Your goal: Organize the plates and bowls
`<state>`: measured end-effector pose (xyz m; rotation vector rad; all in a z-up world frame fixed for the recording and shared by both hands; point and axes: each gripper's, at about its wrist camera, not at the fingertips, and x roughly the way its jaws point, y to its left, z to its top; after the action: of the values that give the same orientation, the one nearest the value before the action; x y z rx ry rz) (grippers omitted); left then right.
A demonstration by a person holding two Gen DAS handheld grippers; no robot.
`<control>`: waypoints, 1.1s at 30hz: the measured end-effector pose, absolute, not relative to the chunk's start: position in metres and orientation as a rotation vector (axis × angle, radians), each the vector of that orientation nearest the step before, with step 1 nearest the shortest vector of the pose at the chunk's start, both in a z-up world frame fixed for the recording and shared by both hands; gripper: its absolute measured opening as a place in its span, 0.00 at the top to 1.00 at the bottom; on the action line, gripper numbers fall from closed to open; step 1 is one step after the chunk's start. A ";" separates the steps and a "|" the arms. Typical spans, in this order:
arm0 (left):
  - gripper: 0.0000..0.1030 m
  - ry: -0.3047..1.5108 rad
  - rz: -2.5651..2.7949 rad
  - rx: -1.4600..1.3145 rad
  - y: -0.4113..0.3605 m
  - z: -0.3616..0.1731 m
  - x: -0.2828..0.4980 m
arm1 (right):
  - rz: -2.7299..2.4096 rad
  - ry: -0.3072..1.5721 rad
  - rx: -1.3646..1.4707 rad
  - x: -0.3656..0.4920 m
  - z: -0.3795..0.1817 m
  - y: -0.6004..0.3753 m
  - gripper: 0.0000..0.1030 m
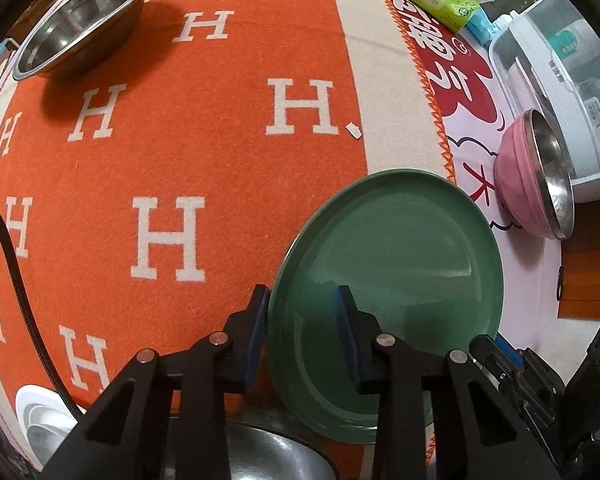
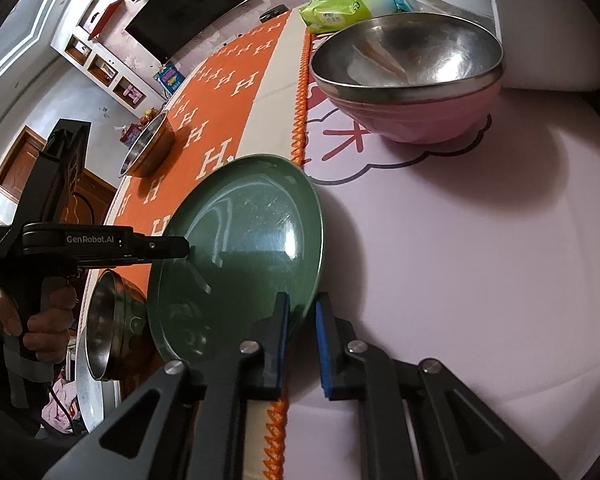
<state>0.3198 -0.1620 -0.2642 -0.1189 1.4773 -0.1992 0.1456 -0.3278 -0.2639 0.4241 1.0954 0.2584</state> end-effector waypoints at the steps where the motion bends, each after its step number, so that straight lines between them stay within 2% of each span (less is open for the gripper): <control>1: 0.71 1.474 -0.197 -0.118 -0.159 -0.263 0.318 | 0.258 1.095 0.423 0.145 -0.264 -0.328 0.88; 19: 0.72 1.429 -0.277 -0.051 -0.188 -0.235 0.295 | 0.174 1.051 0.448 0.127 -0.247 -0.350 0.88; 33: 0.72 1.350 -0.338 -0.061 -0.193 -0.191 0.238 | 0.164 0.971 0.419 0.090 -0.215 -0.362 0.88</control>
<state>0.2382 -0.1927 -0.1908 -0.0606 1.3502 -0.3383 0.0898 -0.3618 -0.2148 0.4192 0.9710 0.1635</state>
